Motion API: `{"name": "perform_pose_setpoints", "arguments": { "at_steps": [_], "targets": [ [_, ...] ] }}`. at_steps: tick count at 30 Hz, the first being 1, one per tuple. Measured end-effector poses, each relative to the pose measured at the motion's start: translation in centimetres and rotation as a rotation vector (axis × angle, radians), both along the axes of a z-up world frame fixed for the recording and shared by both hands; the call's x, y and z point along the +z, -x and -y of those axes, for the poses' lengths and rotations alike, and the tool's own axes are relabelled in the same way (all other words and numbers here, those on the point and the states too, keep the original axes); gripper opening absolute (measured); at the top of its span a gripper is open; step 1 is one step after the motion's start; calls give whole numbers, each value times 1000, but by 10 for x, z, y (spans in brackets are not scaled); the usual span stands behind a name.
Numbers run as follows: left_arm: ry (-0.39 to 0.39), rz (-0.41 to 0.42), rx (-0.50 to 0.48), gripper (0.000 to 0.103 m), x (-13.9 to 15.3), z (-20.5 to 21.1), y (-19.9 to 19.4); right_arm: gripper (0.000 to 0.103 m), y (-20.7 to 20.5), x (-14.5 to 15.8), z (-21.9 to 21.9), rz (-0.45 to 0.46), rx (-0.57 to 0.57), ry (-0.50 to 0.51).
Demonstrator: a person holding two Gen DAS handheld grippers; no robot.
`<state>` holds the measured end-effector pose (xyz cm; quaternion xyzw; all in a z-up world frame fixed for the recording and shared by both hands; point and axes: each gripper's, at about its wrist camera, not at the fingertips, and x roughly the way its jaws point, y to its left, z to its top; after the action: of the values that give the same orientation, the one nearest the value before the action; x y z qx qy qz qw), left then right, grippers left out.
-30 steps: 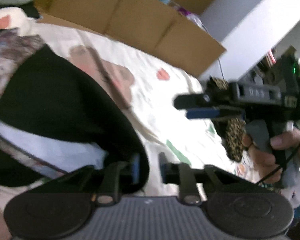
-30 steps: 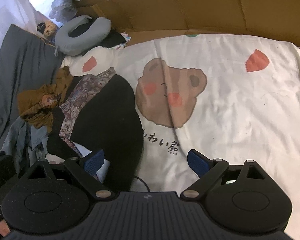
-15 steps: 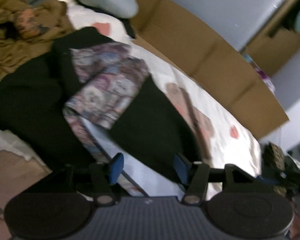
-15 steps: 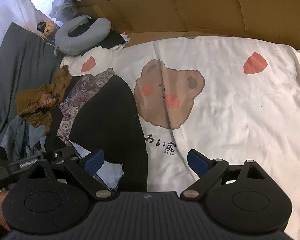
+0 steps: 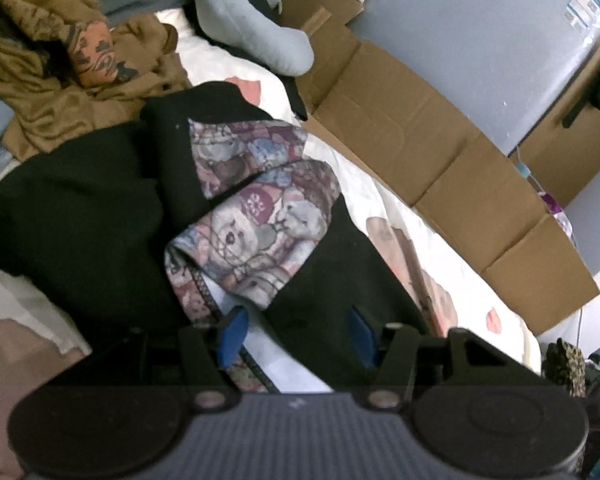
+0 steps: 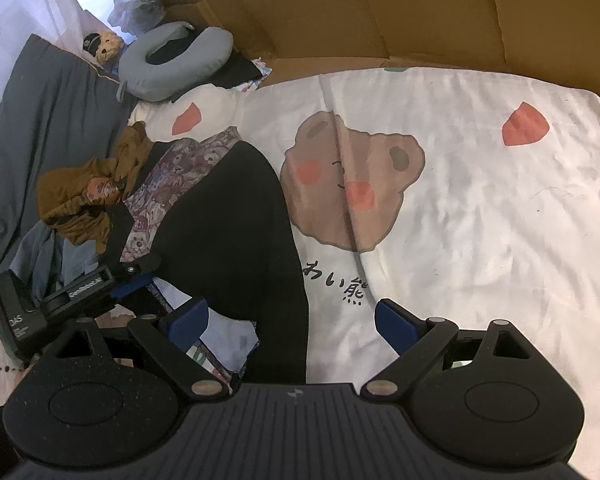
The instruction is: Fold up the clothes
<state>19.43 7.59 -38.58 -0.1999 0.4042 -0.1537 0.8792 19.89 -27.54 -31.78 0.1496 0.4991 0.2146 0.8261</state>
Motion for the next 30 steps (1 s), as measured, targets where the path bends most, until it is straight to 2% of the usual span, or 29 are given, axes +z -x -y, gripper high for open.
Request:
{"name": "perform_pose_setpoints", "arguments": {
  "at_steps": [3, 5, 7, 9, 14, 16, 20, 27, 29, 30],
  "targets": [
    [21, 9, -3, 55, -4, -4, 1, 93, 0, -1, -2, -3, 4, 2],
    [34, 10, -6, 48, -7, -3, -1, 93, 0, -1, -3, -6, 5, 2],
    [28, 16, -8, 28, -7, -1, -3, 93, 1, -1, -3, -6, 7, 2],
    [15, 33, -10, 21, -4, -1, -2, 93, 1, -1, -4, -4, 10, 2],
    [-8, 64, -7, 18, 2, -2, 0, 93, 0, -1, -5, -2, 11, -2],
    [-15, 76, -11, 10, 5, -1, 1, 93, 1, 0, -6, -1, 14, -5],
    [-37, 120, -39, 3, 16, 6, 8, 93, 1, 2, -9, 3, 21, -8],
    [-64, 201, -151, 1, 39, 27, 26, 93, -1, 10, -12, 12, 24, -34],
    [-70, 222, -195, 1, 44, 37, 32, 91, -2, 12, -13, 7, 26, -53],
    [-75, 233, -218, 1, 45, 42, 35, 87, -2, 13, -14, 2, 27, -65]
  ]
}}
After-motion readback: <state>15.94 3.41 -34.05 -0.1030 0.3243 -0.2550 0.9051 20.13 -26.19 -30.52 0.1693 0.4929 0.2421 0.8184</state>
